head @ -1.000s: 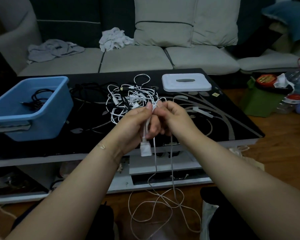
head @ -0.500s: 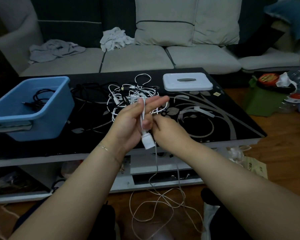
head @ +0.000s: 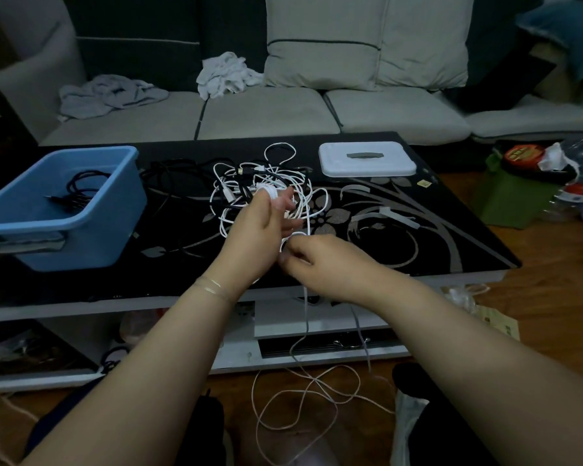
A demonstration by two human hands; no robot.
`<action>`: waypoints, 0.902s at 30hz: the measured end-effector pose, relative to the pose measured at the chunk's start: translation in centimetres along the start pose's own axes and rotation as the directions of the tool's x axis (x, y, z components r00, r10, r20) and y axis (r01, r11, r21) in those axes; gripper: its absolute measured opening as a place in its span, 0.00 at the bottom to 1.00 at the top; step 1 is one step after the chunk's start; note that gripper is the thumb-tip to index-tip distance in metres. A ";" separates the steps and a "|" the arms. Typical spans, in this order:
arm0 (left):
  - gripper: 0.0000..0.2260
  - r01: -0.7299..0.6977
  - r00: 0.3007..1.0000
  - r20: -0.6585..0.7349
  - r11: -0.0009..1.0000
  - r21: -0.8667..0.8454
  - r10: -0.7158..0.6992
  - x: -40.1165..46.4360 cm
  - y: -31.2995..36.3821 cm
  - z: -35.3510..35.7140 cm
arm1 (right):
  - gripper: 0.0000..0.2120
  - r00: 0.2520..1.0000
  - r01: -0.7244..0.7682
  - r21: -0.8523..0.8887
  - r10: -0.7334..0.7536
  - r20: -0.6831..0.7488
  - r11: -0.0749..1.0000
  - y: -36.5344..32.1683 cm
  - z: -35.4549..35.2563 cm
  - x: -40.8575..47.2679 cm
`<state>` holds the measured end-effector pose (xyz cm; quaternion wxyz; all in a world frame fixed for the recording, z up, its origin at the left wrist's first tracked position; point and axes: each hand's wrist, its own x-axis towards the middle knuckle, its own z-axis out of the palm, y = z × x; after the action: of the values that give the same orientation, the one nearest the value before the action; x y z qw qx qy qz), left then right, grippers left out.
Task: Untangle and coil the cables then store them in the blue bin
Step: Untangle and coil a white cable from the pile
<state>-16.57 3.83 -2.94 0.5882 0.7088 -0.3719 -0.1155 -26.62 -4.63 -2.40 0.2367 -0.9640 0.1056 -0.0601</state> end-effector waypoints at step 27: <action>0.22 0.200 0.920 0.385 0.933 -0.299 -0.074 -1.2 1.1 0.0 | 0.07 0.999 0.030 0.728 -0.003 -0.038 0.685 2.4 -2.6 0.4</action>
<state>-17.78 4.57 -2.26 0.6095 0.5899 -0.3989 -0.3484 -27.03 -7.94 -1.23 0.5972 -0.7908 0.0685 -0.1153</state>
